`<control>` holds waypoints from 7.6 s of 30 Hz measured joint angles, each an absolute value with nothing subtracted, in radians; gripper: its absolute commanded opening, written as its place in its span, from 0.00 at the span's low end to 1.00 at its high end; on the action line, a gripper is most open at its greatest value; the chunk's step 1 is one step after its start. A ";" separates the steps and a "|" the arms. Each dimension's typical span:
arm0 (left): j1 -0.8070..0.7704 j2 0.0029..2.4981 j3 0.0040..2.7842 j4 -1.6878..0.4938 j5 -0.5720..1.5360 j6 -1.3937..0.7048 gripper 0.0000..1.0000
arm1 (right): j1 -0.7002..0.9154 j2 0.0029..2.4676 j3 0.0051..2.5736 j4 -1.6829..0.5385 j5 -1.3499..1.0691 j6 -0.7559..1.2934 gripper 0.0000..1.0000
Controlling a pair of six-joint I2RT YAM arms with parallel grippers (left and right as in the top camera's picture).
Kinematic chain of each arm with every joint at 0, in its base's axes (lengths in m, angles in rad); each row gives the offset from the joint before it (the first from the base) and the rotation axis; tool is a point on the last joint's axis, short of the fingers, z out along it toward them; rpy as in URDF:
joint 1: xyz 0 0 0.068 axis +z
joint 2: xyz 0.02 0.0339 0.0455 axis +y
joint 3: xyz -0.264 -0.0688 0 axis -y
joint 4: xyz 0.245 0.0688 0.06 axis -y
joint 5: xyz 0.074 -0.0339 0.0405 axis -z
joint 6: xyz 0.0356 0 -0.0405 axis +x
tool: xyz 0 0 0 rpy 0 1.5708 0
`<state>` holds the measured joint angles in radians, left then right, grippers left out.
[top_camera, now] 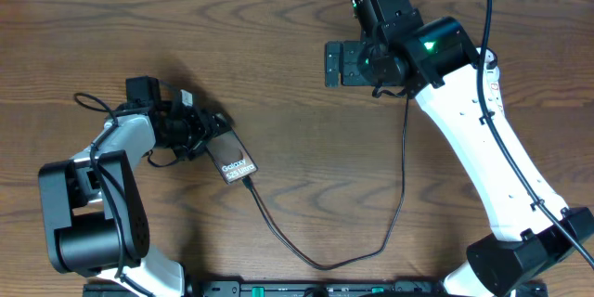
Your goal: Plug charger to phone and switch on socket
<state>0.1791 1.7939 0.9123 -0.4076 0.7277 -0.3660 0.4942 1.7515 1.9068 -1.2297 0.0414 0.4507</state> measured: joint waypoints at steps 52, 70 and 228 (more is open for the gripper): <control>0.174 1.707 0.915 -0.691 0.475 -0.341 0.68 | 0.494 1.752 1.907 -1.231 0.052 0.451 0.99; 0.105 1.221 1.200 -0.974 0.235 -0.289 0.83 | 0.494 1.752 1.907 -1.215 0.073 0.451 0.99; -0.237 1.289 1.455 -1.029 -0.157 -0.272 0.84 | -0.383 2.293 1.906 -1.138 -0.406 -0.435 0.97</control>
<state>-0.2375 1.2892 1.4551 -1.0290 -0.1570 -0.2722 -0.3832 2.2929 1.9057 -1.1381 -0.4065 -0.4347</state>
